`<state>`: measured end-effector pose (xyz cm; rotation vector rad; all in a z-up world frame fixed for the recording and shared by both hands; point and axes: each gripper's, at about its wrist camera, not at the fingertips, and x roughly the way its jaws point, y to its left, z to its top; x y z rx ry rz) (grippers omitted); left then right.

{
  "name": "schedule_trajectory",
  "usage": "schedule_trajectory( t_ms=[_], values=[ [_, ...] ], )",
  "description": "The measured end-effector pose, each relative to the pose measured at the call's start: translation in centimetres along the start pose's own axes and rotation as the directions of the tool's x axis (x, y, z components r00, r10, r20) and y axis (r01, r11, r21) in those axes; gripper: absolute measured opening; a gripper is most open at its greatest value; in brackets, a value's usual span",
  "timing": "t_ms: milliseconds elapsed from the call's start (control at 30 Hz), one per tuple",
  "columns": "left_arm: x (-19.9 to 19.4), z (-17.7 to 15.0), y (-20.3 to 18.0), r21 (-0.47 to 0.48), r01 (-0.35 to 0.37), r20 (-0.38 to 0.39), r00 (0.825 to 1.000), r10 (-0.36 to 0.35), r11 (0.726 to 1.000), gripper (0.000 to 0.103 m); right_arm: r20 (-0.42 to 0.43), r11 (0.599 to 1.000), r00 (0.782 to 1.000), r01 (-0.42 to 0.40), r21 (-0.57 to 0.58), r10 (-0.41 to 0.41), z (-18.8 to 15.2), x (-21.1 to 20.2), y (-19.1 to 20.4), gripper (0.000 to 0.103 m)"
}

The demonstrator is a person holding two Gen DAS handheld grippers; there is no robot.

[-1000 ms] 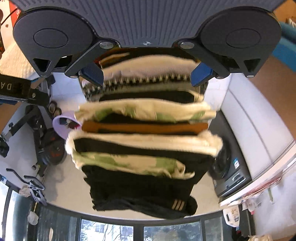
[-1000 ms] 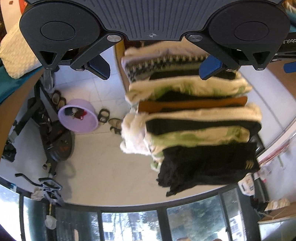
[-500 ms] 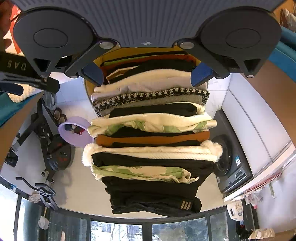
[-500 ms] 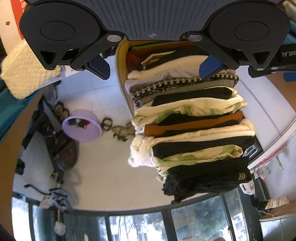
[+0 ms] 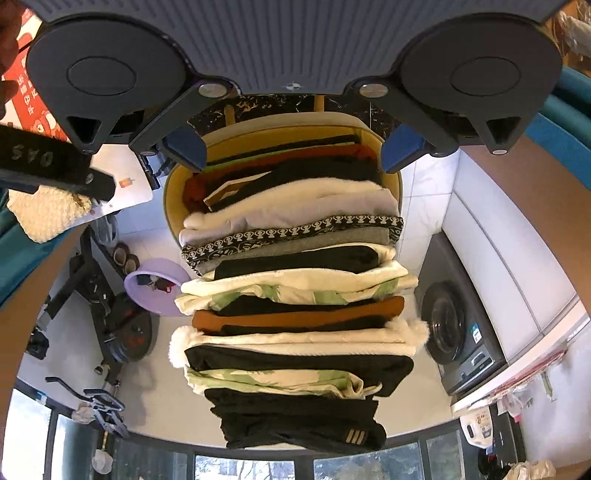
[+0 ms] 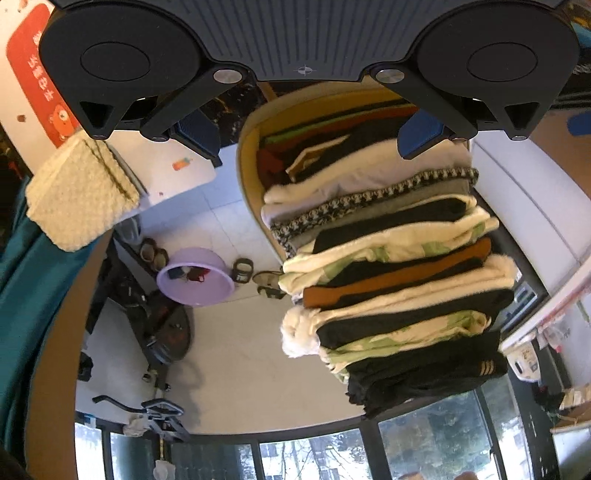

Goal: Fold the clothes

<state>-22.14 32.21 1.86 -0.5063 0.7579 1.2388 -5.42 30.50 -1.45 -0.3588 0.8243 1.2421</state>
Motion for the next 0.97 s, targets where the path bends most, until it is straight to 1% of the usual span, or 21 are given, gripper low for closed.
schedule_trajectory(
  t_ms=[100,200,467,667,867,967],
  values=[
    [-0.7,-0.8,0.4,0.005,0.013,-0.005,1.000,-0.013,1.000,0.102,-0.008,1.000,1.000,0.022,-0.001,-0.022,-1.1,-0.5,0.8,0.102],
    [-1.4,-1.4,0.9,-0.014,0.034,-0.014,0.999,-0.034,0.999,0.102,-0.018,0.999,0.999,0.037,0.001,-0.037,-2.1,-1.2,1.3,0.102],
    [-2.5,-2.4,1.2,0.011,0.050,-0.016,0.999,-0.050,0.999,0.102,-0.016,0.996,0.998,0.069,0.049,-0.069,-3.8,-3.0,1.3,0.102],
    [-3.1,-2.9,1.6,0.029,0.056,-0.013,0.998,-0.056,0.998,0.102,-0.004,0.995,0.997,0.075,0.067,-0.075,-4.4,-4.0,1.4,0.102],
    [-3.6,-3.0,1.9,0.045,0.078,0.015,0.997,-0.079,0.996,0.102,0.003,0.994,0.997,0.080,0.080,-0.081,-4.8,-4.7,1.6,0.102],
    [-3.8,-3.1,1.8,0.061,0.073,0.016,0.997,-0.074,0.995,0.102,-0.003,0.993,0.997,0.080,0.081,-0.080,-5.0,-4.8,1.7,0.102]
  ],
)
